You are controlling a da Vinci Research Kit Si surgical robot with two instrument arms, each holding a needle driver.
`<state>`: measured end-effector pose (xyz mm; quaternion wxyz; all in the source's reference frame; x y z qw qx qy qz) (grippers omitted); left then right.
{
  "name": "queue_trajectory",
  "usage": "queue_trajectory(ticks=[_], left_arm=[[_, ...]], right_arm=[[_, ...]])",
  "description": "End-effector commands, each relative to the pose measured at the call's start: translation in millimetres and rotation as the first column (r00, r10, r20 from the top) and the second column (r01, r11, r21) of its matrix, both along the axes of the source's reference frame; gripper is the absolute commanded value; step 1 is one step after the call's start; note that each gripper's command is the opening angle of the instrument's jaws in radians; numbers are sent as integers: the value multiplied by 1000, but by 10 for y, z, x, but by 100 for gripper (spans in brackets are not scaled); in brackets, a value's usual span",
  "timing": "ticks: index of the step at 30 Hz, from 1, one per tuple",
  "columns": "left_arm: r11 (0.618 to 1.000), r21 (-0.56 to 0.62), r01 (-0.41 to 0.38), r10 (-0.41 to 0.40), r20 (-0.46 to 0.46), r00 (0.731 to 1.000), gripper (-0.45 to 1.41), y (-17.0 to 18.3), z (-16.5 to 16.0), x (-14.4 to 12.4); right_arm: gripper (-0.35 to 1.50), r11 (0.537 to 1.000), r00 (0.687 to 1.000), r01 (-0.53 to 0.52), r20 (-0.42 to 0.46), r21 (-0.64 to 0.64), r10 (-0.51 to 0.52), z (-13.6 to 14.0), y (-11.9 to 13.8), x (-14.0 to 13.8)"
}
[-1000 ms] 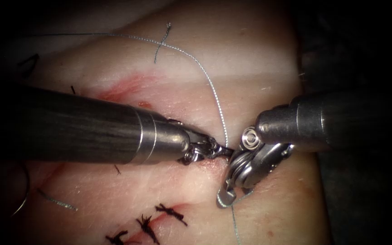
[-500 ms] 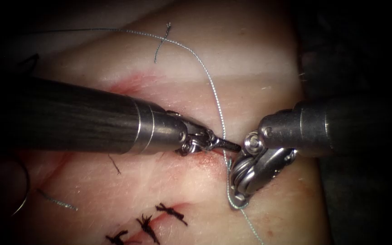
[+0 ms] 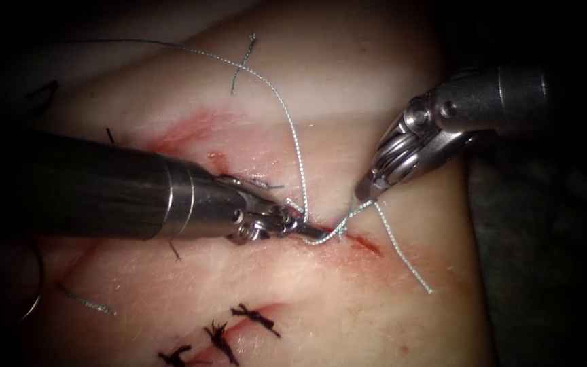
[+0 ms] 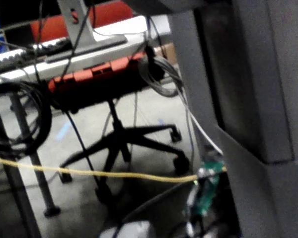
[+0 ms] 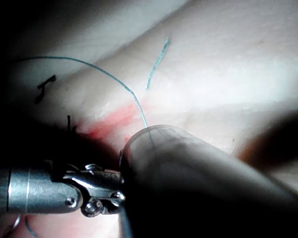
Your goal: Wound Closure
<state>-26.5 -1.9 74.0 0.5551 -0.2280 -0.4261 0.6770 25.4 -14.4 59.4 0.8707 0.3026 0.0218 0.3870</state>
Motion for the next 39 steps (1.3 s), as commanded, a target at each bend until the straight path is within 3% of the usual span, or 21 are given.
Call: queue_trajectory(ticks=[1,5,11,14,17,19,22,26,27,31,33,36,38,39], left_arm=[[1000,1,-6,6,-7,1000,-45,-4,3,-5],[999,16,-37,37,-2,999,-45,-16,-8,-4],[997,28,-76,76,13,997,-45,-28,-24,-11],[994,41,-105,104,19,994,-45,-34,-32,-13],[989,69,-132,130,24,991,-45,-42,-38,-15],[984,89,-151,150,20,988,-45,-49,-40,-16],[977,114,-181,180,15,983,-45,-58,-40,-16],[966,141,-217,217,16,976,-45,-70,-40,-13],[964,144,-224,224,16,974,-45,-72,-41,-13],[956,163,-244,245,15,969,-45,-77,-41,-13],[952,172,-254,256,14,967,-45,-80,-41,-13],[946,182,-269,271,13,962,-45,-85,-41,-14],[938,201,-281,285,8,958,-45,-88,-40,-16],[935,204,-291,296,7,955,-45,-90,-41,-17]], right_arm=[[-35,999,999,45,-22,-16,-45,12,-3,7],[-35,981,979,182,-82,-73,-188,27,-23,3],[-35,913,903,368,-166,-178,-396,45,-45,-4],[-35,878,873,424,-156,-222,-461,52,-51,-5],[-35,821,828,497,-129,-282,-546,59,-53,-6],[-35,757,767,558,-137,-340,-627,63,-49,-5],[-35,614,635,649,-124,-449,-763,67,-39,-4],[-35,432,474,676,-97,-597,-875,62,-28,0],[-35,364,420,670,-73,-647,-905,60,-25,2],[-35,119,277,650,88,-750,-957,56,-18,7],[-35,-13,185,635,168,-773,-968,55,-13,10],[-35,-215,18,588,279,-780,-960,55,-4,13],[-35,-386,-172,502,348,-774,-922,56,2,15],[-35,-434,-230,451,368,-780,-901,56,4,16]])
